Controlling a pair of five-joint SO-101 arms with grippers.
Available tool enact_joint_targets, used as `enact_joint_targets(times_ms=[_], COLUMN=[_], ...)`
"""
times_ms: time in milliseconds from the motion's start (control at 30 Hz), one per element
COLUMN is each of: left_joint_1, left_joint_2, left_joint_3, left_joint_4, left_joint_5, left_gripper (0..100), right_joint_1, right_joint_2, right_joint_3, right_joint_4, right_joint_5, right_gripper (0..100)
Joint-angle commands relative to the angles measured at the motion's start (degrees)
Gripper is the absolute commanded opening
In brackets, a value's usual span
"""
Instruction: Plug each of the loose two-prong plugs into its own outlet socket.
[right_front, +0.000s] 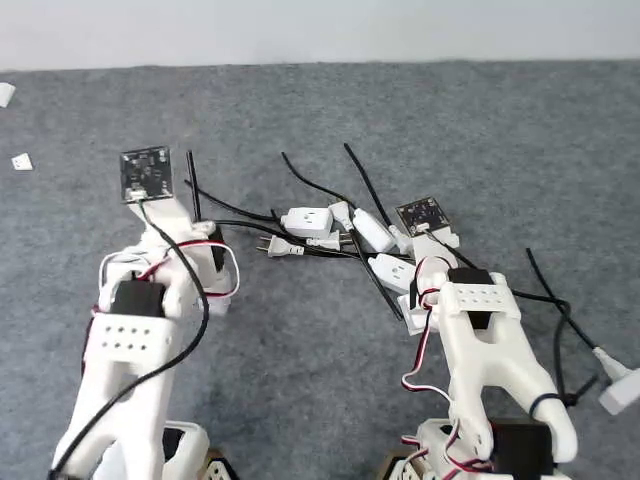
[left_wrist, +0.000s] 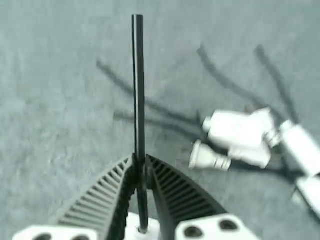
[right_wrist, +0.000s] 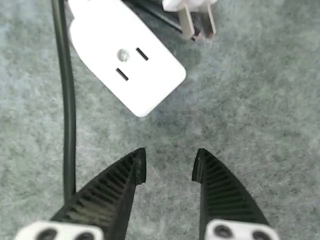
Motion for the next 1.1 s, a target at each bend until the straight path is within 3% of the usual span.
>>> enact_joint_targets(times_ms=[0, 133, 367, 533, 800, 1067], left_joint_1=[0.6, 0.6, 0.2, 0.7, -0.9, -0.6], left_joint_2=[-2.2, 4.6, 24.9, 31.6, 28.3, 8.8], left_joint_3=[-2.2, -7.1, -13.5, -14.8, -0.6, 22.3], left_joint_4=[-2.8, -4.3, -25.7, -31.7, -37.9, -39.0], left_joint_5=[-0.1, 0.0, 0.0, 0.1, -0.1, -1.1], left_gripper=[1, 1, 1, 1, 1, 1], right_joint_1=[-0.2, -0.2, -0.2, -0.2, -0.2, -0.2], right_joint_2=[0.0, 0.0, 0.0, 0.0, 0.0, 0.0], right_joint_3=[-3.1, -3.1, -3.1, -3.1, -3.1, -3.1], right_joint_4=[0.1, 0.1, 0.1, 0.1, 0.0, 0.0], right_joint_5=[0.7, 0.7, 0.7, 0.8, 0.8, 0.8], right_gripper=[16.5, 16.5, 16.5, 16.5, 16.5, 16.5])
